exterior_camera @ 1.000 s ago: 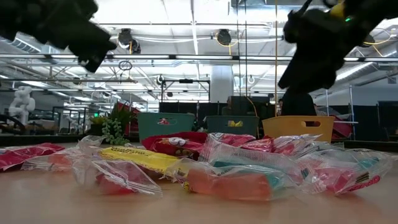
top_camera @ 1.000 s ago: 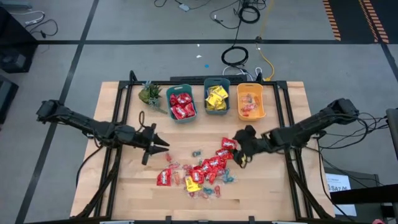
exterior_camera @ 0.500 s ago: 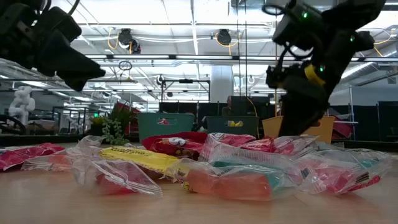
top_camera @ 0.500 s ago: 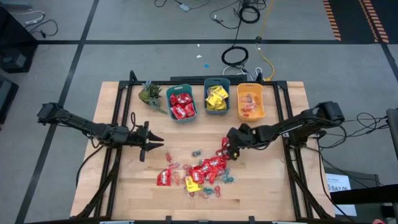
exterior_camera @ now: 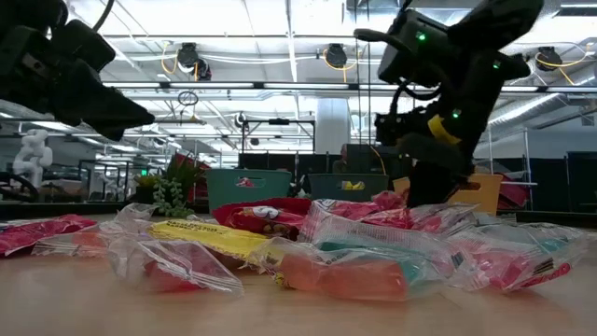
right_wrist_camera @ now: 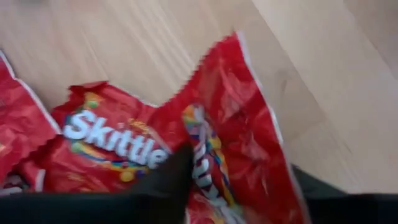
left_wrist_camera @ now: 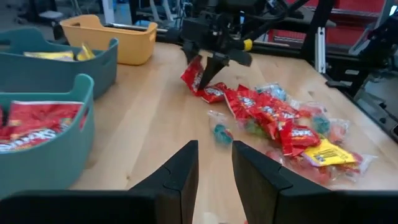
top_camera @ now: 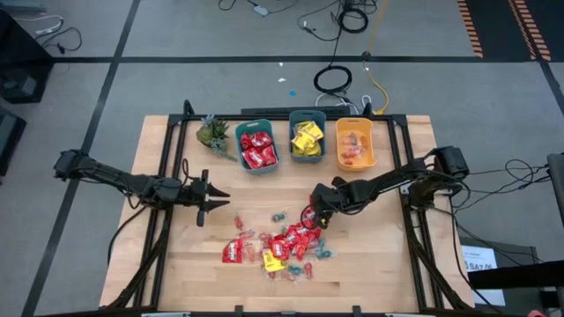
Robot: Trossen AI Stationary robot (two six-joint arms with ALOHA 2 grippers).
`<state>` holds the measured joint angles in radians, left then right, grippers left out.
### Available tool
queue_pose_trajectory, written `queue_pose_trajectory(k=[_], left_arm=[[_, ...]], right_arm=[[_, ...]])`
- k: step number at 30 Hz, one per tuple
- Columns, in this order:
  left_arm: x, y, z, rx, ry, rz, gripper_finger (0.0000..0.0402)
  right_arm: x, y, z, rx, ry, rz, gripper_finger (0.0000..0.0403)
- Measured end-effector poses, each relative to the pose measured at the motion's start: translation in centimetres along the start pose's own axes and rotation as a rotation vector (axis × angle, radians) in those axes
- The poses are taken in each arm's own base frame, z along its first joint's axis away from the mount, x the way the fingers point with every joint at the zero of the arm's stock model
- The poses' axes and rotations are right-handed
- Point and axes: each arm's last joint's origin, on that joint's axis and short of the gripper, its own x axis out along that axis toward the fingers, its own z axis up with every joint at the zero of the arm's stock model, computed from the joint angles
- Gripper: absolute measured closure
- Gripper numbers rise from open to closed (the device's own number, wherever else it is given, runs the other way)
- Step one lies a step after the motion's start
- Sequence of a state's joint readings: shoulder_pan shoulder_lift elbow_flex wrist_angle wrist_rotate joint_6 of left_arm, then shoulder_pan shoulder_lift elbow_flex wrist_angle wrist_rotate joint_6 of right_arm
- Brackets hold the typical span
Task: Sort candy
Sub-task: Put the red candy into the green bin
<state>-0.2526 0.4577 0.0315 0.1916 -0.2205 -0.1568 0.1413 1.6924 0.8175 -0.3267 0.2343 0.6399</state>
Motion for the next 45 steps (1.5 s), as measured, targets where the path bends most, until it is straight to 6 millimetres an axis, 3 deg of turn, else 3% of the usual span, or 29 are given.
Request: queue_pose_trajectory(k=[4, 10, 16, 20, 24, 28, 34, 40, 45], left_arm=[[-0.5, 0.2, 0.3, 0.020, -0.038, -0.006, 0.0294], [-1.2, 0.3, 0.6, 0.024, -0.076, -0.014, 0.0294], [-1.8, 0.4, 0.6, 0.020, -0.090, -0.017, 0.0294], [-2.0, 0.4, 0.6, 0.017, -0.095, -0.019, 0.0294], [-2.1, 0.5, 0.6, 0.014, -0.106, -0.021, 0.0294], [-2.2, 0.5, 0.6, 0.006, -0.108, -0.021, 0.0294], [-2.2, 0.4, 0.6, -0.018, -0.101, -0.047, 0.0294], [-2.2, 0.4, 0.6, -0.017, -0.094, -0.056, 0.0294], [-2.2, 0.4, 0.6, -0.018, -0.097, -0.056, 0.0294]], right_arm=[[-1.3, 0.5, 1.5, -0.023, 0.008, -0.020, 0.0383], [-5.2, 1.9, 5.5, -0.082, -0.071, -0.075, 0.0378], [-9.2, 2.4, 12.2, -0.040, -0.291, -0.017, 0.0394], [-9.9, 0.9, 17.3, 0.043, -0.377, -0.026, 0.0393], [-9.2, -0.8, 22.2, 0.039, -0.431, -0.035, 0.0391], [-7.1, -3.0, 25.5, 0.059, -0.437, -0.077, 0.0359], [-4.8, -5.1, 28.1, 0.103, -0.404, 0.006, 0.0266], [-4.6, -6.2, 28.6, 0.101, -0.387, 0.010, 0.0182], [-5.7, -6.6, 28.7, 0.085, -0.403, 0.006, 0.0151]])
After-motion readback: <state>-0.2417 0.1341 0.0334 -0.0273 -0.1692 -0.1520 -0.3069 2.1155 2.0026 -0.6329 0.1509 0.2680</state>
